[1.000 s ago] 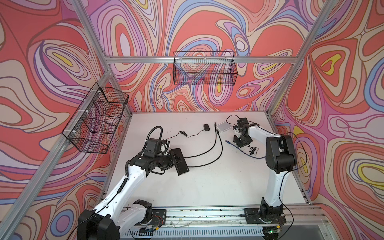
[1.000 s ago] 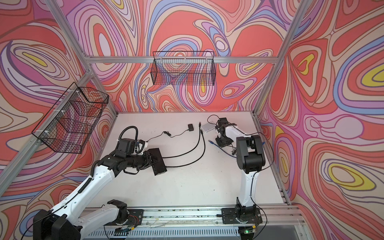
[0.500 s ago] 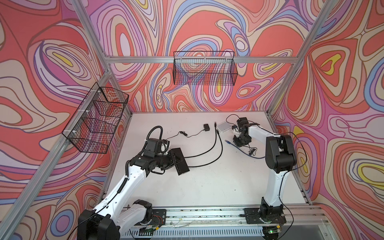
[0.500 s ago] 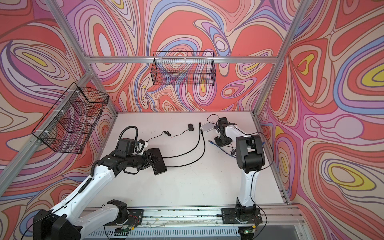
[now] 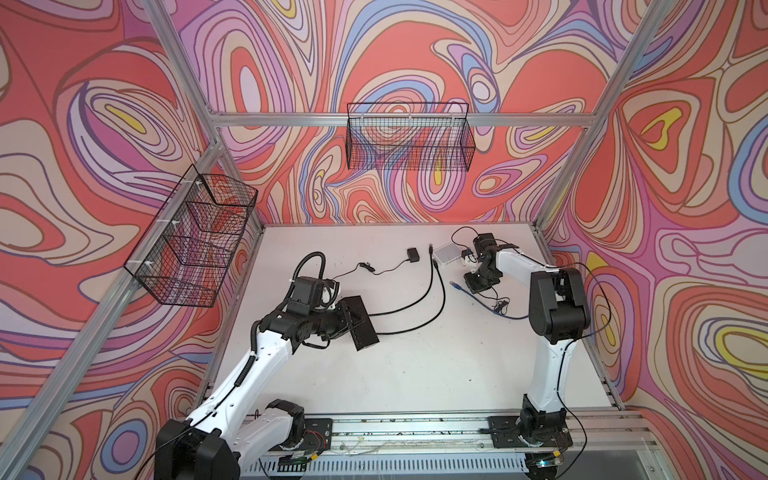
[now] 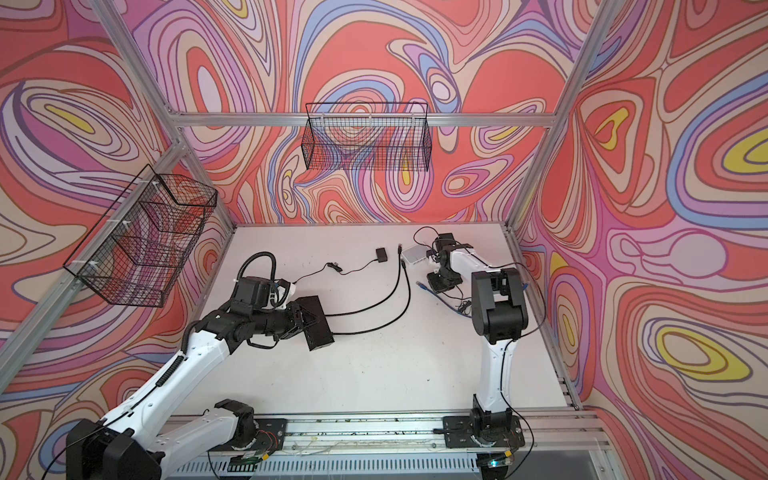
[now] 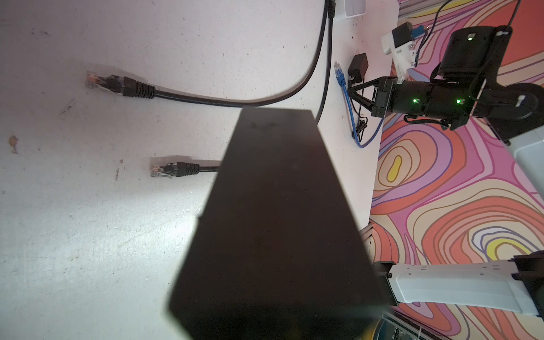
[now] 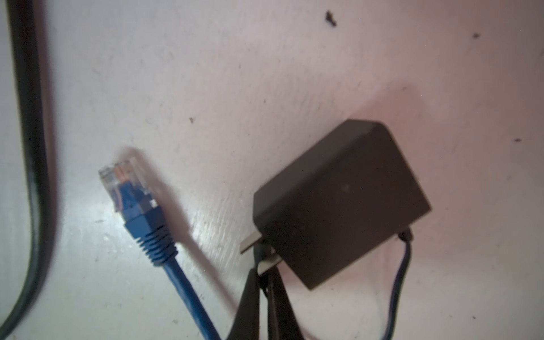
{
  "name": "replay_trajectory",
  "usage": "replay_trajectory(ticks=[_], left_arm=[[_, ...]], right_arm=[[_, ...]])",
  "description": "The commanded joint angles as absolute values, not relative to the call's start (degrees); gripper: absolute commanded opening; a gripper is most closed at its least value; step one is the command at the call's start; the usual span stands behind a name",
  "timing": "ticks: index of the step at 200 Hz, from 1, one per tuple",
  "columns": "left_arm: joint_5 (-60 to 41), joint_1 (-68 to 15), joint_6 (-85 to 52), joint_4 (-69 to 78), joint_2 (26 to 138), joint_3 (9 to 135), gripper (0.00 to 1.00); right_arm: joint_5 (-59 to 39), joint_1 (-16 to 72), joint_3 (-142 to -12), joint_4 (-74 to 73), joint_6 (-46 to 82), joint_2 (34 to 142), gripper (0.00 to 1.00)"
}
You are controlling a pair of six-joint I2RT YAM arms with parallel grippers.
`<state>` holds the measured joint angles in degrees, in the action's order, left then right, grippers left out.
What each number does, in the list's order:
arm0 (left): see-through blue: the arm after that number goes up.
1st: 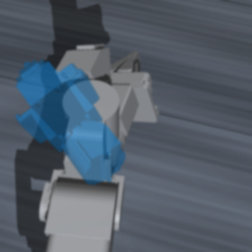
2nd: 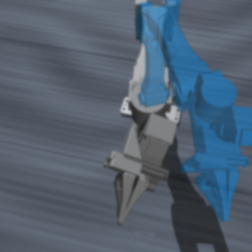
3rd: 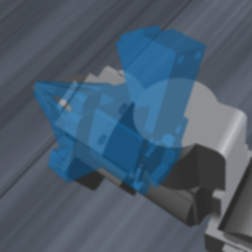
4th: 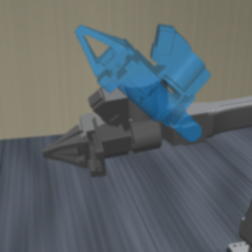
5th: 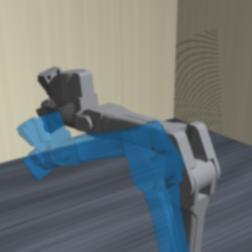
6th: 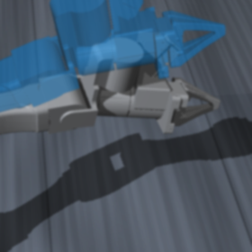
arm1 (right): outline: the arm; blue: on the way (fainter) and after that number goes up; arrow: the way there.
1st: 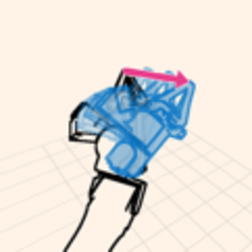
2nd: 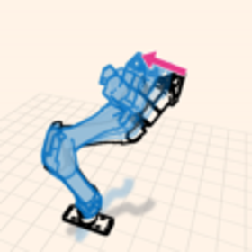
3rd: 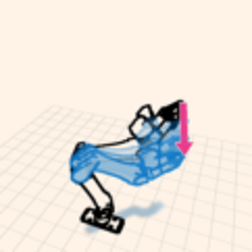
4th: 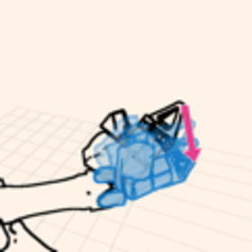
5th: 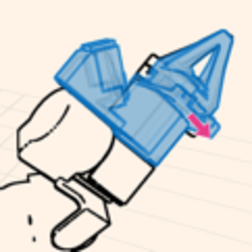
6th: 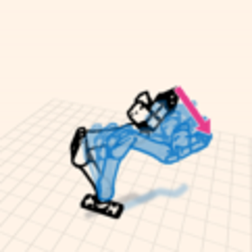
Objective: Insert the plug into the switch port
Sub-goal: 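Lower the right gripper and grasp the barrel plug cable beside the black adapter, then lift the barrel plug with the right gripper and raise it away from the table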
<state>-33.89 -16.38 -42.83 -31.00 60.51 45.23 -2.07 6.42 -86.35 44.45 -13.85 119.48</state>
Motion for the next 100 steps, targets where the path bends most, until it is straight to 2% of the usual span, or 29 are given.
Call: replay_trajectory(ticks=[1,100], left_arm=[[-34.5,-15.9,-42.3,-30.2,60.4,46.8,0.14],[-36.3,-15.9,-44.6,-26.6,61.1,46.7,0.13]], right_arm=[[-4.5,6.5,-85.3,44.8,-13.4,122.0,0.0],[-8.6,6.6,-86.2,45.5,-10.0,101.9,0.0]])
